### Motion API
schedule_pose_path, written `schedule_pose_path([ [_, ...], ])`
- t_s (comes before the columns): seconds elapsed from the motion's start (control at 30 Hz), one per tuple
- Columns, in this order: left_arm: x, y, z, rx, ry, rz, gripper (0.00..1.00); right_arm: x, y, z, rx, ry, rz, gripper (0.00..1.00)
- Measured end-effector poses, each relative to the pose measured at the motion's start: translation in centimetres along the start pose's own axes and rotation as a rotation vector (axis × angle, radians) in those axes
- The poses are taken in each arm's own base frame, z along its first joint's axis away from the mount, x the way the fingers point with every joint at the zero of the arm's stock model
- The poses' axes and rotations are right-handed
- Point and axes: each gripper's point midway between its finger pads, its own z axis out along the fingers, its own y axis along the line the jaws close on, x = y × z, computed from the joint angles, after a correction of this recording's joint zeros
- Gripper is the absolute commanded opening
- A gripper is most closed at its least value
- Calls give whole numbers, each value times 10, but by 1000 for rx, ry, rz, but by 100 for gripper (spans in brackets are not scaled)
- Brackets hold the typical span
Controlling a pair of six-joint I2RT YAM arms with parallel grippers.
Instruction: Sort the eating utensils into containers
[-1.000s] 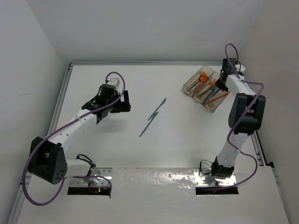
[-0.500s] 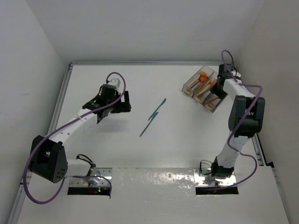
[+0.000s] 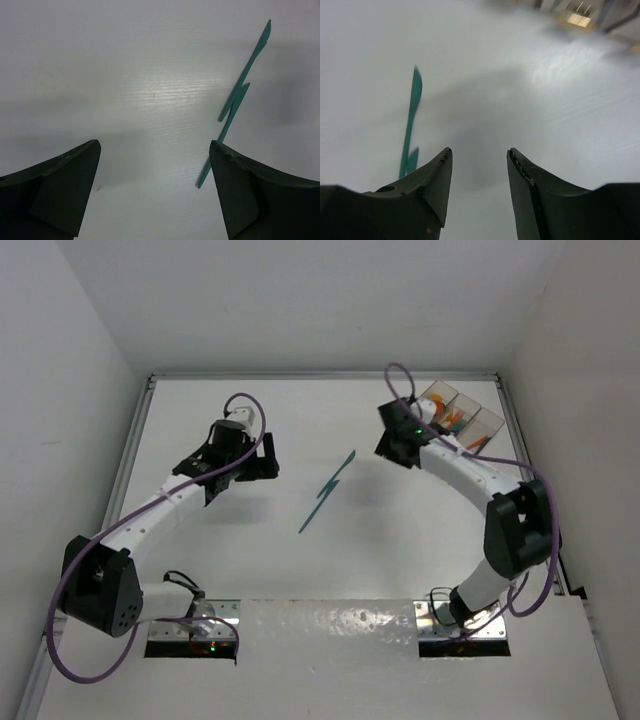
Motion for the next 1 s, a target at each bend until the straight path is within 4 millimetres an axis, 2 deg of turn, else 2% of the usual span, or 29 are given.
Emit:
schedule_pose_path([
  [0.1, -6, -1, -6, 3, -26, -2, 89, 62, 21, -9, -10, 77, -78, 50],
  [0.17, -10, -1, -10, 4, -42, -4, 89, 88, 34, -12, -18, 111, -113, 50],
  [0.2, -12, -1, -12, 5, -51, -5, 89, 112, 48, -14, -31, 141, -141, 51],
  [0.3, -15, -1, -15, 6, -65, -9, 89, 151, 72, -16, -42, 190, -180, 51],
  [0.37, -15, -1, -16, 5, -69, -10, 89, 169, 86, -16, -52, 213, -190, 51],
  [0.57, -18, 2, -18, -15, -86, -15, 89, 203, 117, -14, -82, 273, -181, 49],
  [0.8, -22, 6, -22, -32, -109, -20, 89, 225, 116, -2, -51, 340, -150, 41],
  [0.9, -22, 7, -22, -39, -112, -20, 89, 228, 118, -3, -53, 352, -133, 27],
  [1.0, -22, 7, -22, -42, -112, -20, 89, 230, 116, -3, -48, 360, -122, 17],
])
